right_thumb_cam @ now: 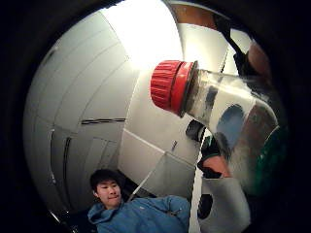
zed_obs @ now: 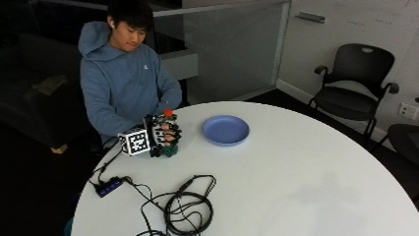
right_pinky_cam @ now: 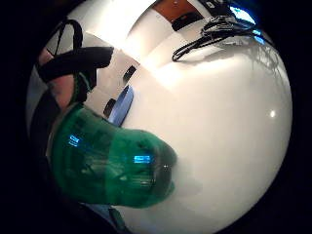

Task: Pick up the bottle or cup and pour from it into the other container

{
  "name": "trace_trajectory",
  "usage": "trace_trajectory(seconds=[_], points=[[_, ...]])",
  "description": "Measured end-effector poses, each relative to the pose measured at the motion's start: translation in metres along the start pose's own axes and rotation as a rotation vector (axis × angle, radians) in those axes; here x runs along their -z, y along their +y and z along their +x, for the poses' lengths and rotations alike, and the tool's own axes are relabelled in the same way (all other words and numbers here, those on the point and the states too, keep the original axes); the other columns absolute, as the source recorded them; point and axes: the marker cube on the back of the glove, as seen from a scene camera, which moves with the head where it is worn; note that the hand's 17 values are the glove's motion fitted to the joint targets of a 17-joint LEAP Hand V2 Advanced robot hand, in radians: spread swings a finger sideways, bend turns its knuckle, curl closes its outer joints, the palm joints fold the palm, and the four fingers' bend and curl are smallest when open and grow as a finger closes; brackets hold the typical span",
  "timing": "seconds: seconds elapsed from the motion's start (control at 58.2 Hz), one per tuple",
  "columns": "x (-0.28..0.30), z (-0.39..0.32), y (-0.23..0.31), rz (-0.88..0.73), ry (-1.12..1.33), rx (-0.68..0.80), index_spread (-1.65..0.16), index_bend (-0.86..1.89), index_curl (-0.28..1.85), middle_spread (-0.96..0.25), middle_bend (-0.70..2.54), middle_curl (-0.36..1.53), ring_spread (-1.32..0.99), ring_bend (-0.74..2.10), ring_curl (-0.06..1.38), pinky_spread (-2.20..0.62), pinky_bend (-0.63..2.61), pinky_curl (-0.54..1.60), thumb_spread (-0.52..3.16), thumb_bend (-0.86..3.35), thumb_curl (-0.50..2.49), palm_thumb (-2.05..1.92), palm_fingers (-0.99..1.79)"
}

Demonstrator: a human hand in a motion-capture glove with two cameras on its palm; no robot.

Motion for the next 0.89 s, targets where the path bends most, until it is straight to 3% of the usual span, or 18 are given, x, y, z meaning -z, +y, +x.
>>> trace_trajectory(seconds=[0.223, 0.481, 0.893], points=[[-0.021, -0.016, 0.001, -0.199, 0.155, -0.071, -0.11, 0.12, 0.33, -0.02, 0.33, 0.42, -0.12, 0.52, 0.37, -0.07, 0.54, 0.29, 0.61, -0.03, 0.56, 0.99, 1.11], [-0.049, -0.055, -0.039, -0.354, 0.456, -0.15, -0.1, 0.12, 0.32, -0.02, 0.3, 0.44, -0.13, 0.51, 0.39, -0.1, 0.54, 0.32, 0.53, -0.03, 0.61, 0.99, 1.13], [-0.125, -0.101, -0.089, -0.776, 1.285, -0.178, -0.09, 0.13, 0.34, -0.03, 0.29, 0.47, -0.14, 0.49, 0.42, -0.11, 0.54, 0.35, 0.46, -0.04, 0.65, 0.98, 1.15]])
